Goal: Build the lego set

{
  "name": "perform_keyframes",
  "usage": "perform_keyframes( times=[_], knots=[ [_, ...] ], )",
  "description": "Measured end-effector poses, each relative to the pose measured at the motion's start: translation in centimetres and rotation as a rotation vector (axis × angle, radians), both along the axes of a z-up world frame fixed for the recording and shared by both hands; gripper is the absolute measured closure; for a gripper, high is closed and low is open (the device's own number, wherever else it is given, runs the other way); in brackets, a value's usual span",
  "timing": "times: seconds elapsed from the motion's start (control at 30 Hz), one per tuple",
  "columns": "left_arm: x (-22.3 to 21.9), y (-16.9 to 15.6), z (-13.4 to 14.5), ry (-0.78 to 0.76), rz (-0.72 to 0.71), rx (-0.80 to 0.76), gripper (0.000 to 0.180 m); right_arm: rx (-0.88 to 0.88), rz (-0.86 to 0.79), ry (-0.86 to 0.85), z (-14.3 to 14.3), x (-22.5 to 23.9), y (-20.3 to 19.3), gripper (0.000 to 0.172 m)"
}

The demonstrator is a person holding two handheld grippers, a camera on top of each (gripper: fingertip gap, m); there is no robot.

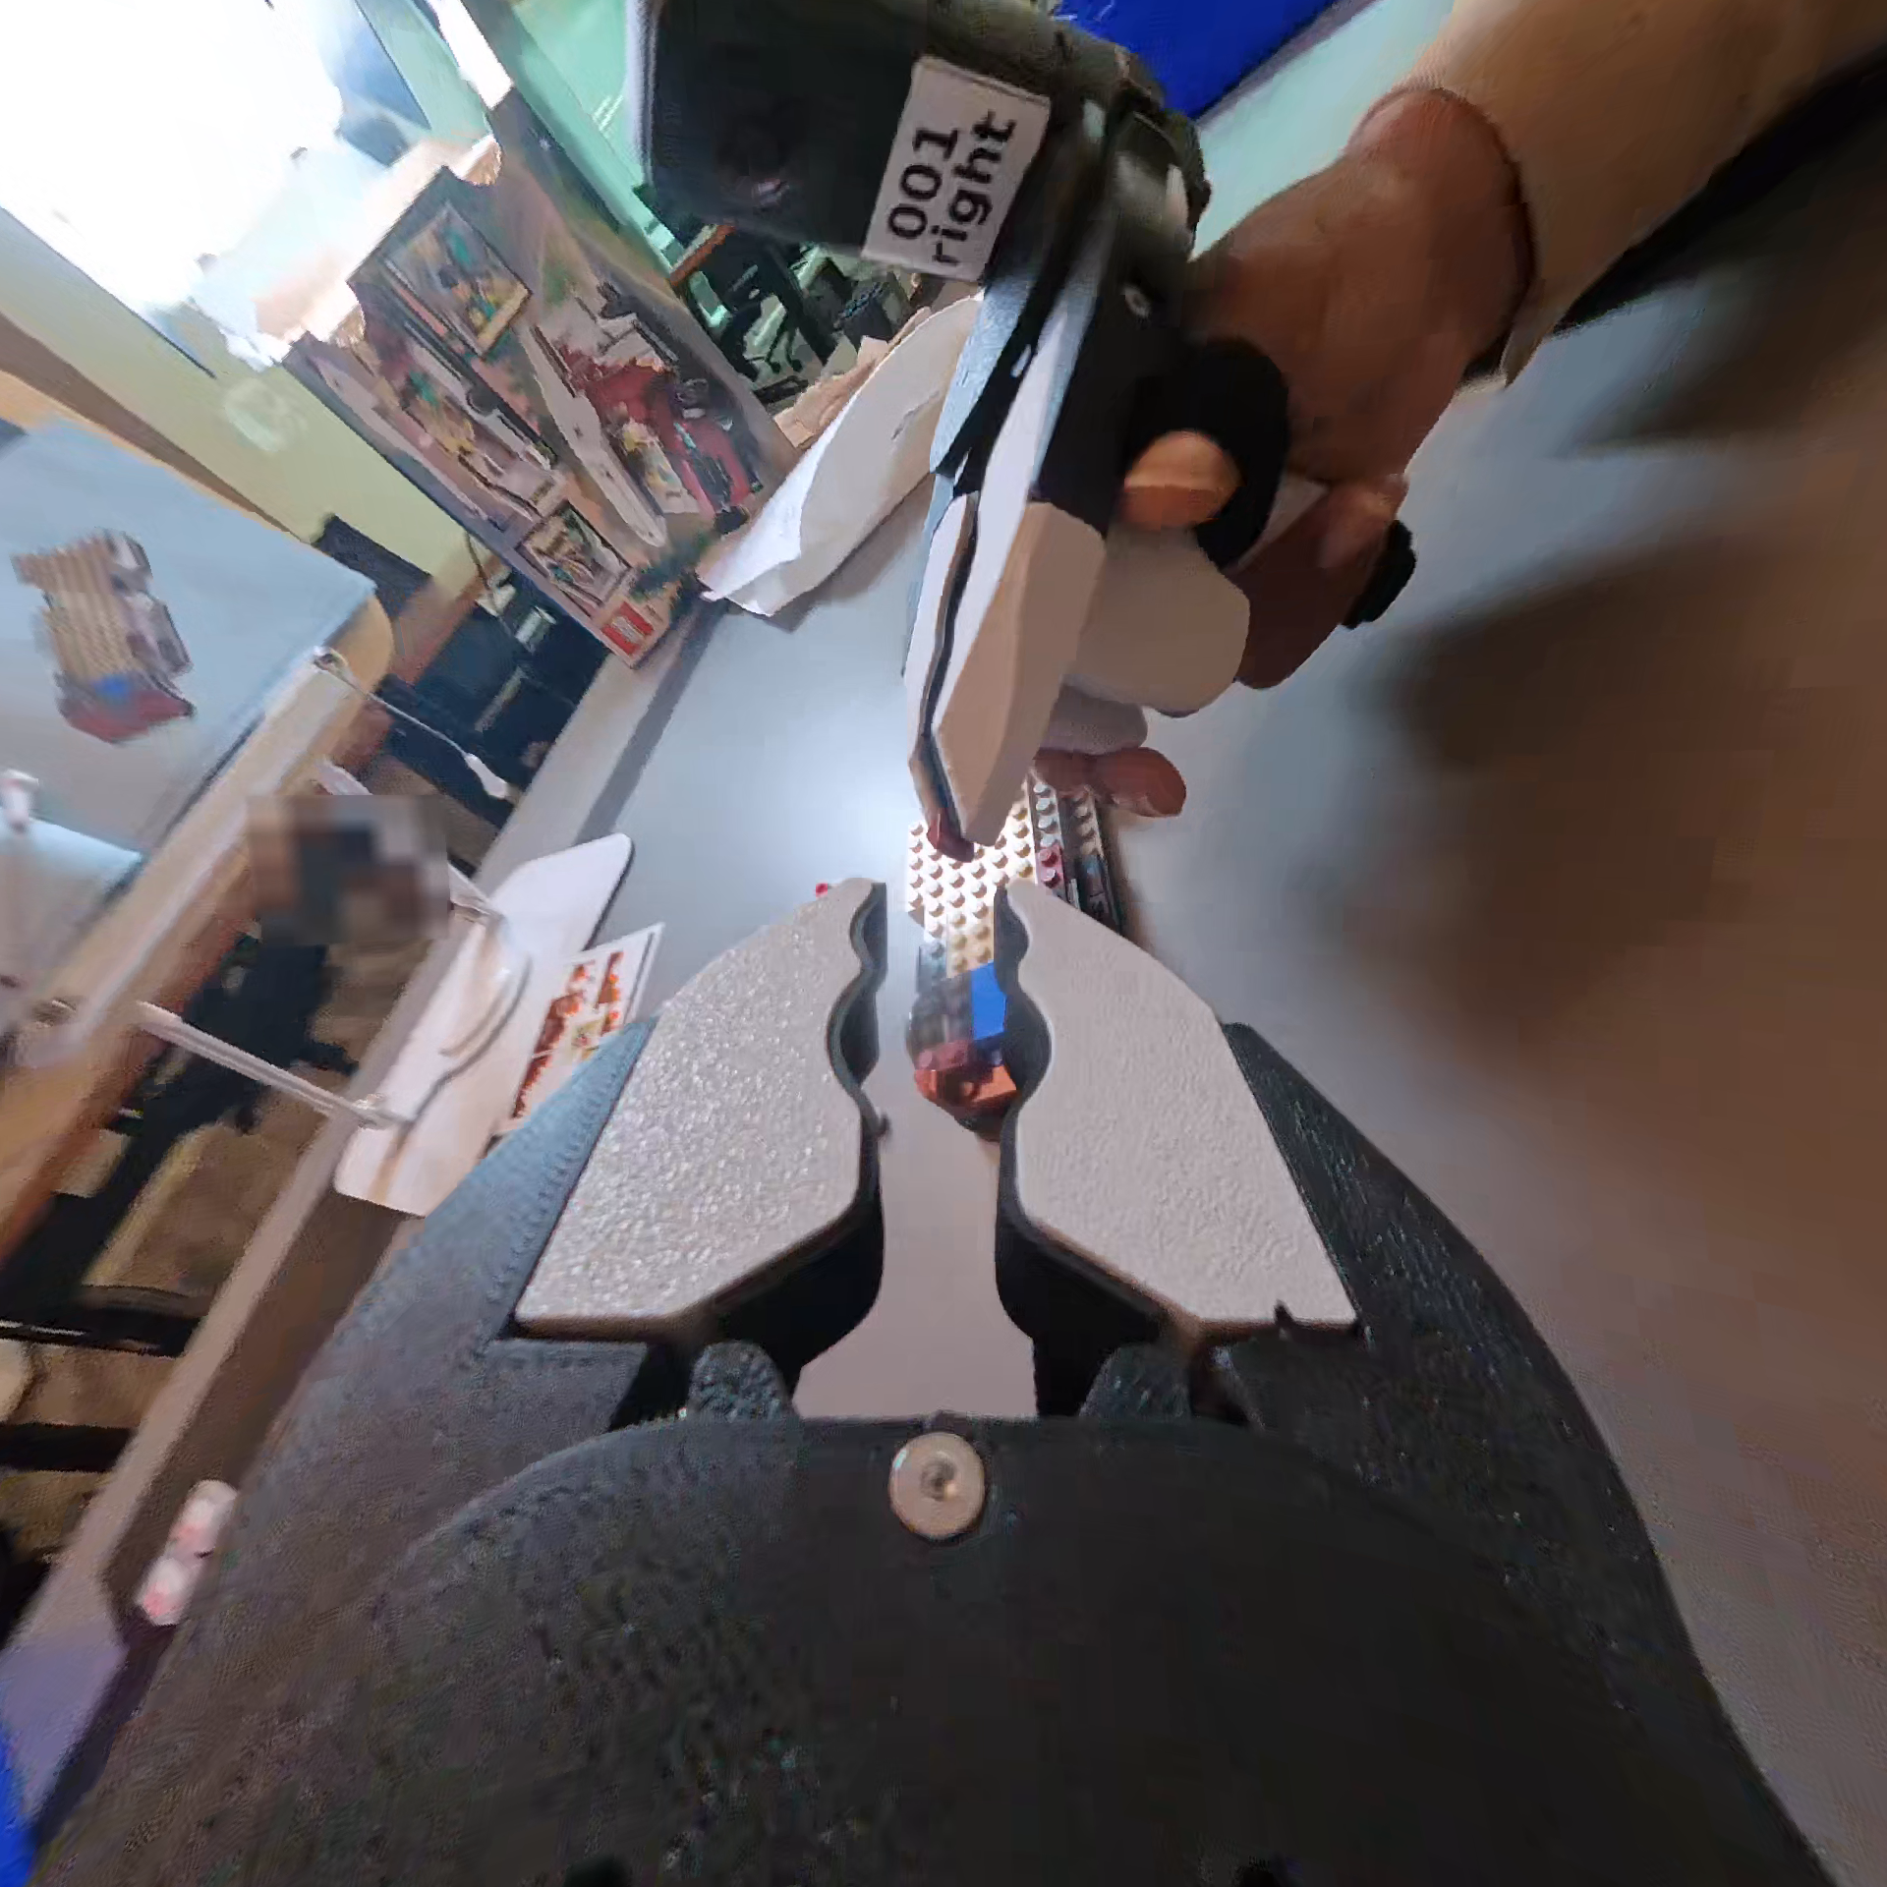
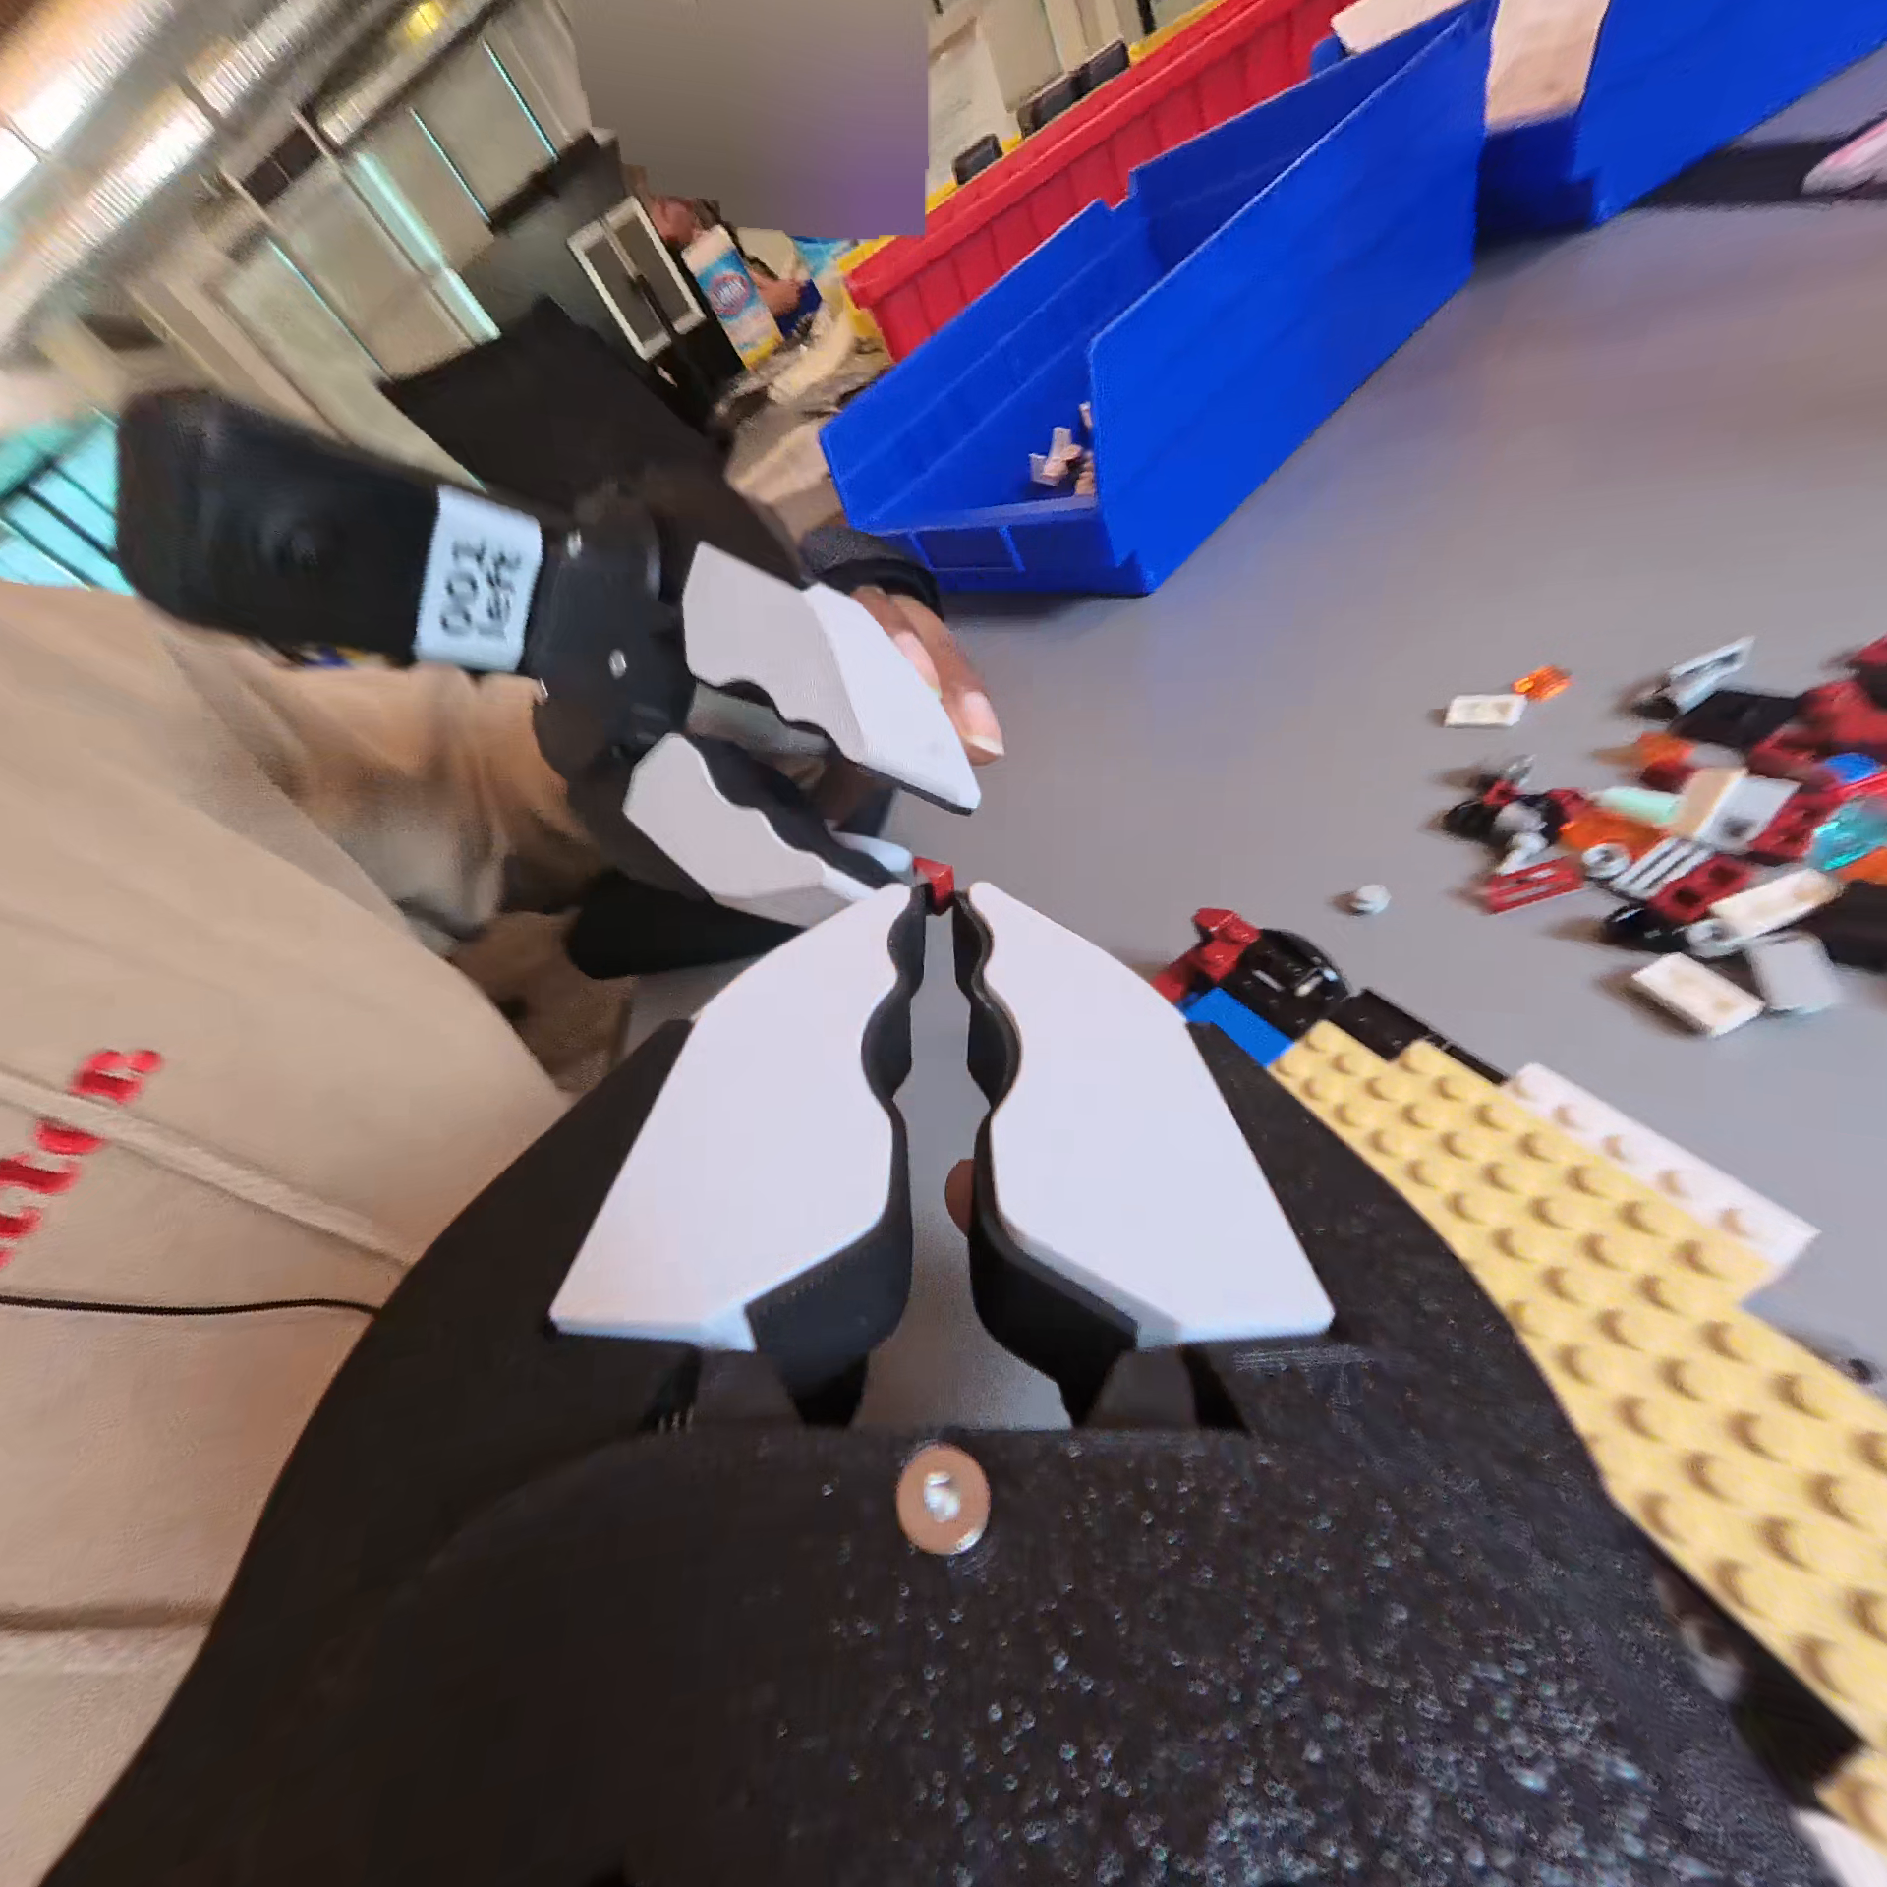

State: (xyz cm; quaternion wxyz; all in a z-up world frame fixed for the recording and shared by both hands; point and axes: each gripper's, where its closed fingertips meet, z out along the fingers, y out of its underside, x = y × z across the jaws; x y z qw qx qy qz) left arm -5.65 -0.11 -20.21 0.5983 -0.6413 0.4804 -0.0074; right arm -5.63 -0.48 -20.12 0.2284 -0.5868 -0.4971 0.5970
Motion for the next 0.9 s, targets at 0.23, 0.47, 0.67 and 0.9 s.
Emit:
perform_keyframes(
  times=[0.23, 0.47, 0.67, 0.9],
  knots=[
    [0.9, -0.4, -0.5, 0.209, -0.001, 0.167, 0.166, -0.119, 0.063, -0.059, -0.7, 0.1, -1.1, 0.167],
    [1.1, -0.6, -1.0, 0.248, -0.014, 0.171, 0.173, -0.126, 0.069, -0.073, -1.0, 0.1, -1.2, 0.167],
    [-1.6, 0.7, 0.3, -0.197, 0.022, -0.169, 0.173, 0.226, 0.000, -0.098, -0.5, 1.3, 2.8, 0.144],
    [-5.1, 2.5, -2.3, -0.470, 0.086, -0.531, 0.173, 0.977, 0.223, -0.418, -4.3, 2.8, 6.7, 0.107]
  ],
)
